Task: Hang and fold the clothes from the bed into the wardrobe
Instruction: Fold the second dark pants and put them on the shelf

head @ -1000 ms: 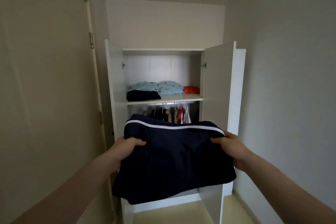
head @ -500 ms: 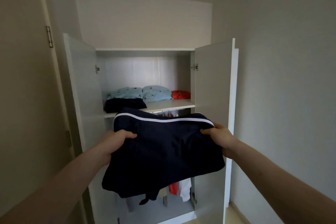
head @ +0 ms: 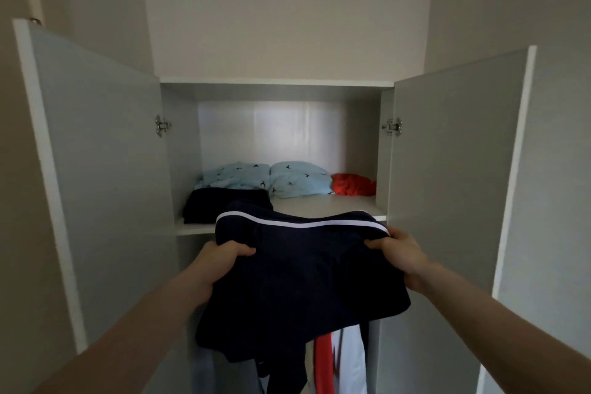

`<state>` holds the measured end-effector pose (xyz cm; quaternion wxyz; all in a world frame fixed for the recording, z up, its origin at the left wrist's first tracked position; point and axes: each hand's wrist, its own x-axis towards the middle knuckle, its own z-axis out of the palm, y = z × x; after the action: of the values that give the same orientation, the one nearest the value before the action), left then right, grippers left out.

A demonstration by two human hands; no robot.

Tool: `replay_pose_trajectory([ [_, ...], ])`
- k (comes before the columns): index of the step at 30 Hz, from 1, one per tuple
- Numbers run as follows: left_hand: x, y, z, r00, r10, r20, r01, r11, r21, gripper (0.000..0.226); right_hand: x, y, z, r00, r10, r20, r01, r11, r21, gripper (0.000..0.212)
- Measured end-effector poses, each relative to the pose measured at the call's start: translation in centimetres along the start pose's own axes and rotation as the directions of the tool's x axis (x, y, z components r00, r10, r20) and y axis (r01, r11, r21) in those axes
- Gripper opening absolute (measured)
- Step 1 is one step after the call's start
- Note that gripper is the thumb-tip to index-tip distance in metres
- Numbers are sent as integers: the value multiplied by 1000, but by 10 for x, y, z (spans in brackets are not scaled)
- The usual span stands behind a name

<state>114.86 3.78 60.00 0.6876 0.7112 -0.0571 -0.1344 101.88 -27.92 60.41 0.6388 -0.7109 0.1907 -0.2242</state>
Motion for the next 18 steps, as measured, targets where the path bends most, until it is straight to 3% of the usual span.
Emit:
replay_pose_trajectory([
  [3,50,9,2,1000,16,0,-16,1000,-8,37,52,2,15,1000,3,1,-3,1000,-1,32],
  [8,137,25,10,999,29,44,-29,1000,3,59,129,2,38,999,-10,-52,10,1000,-2,33],
  [18,271,53,39,992,-7,129,4,1000,21,70,243,-14,50,994,7,-107,-12,999,-48,28],
])
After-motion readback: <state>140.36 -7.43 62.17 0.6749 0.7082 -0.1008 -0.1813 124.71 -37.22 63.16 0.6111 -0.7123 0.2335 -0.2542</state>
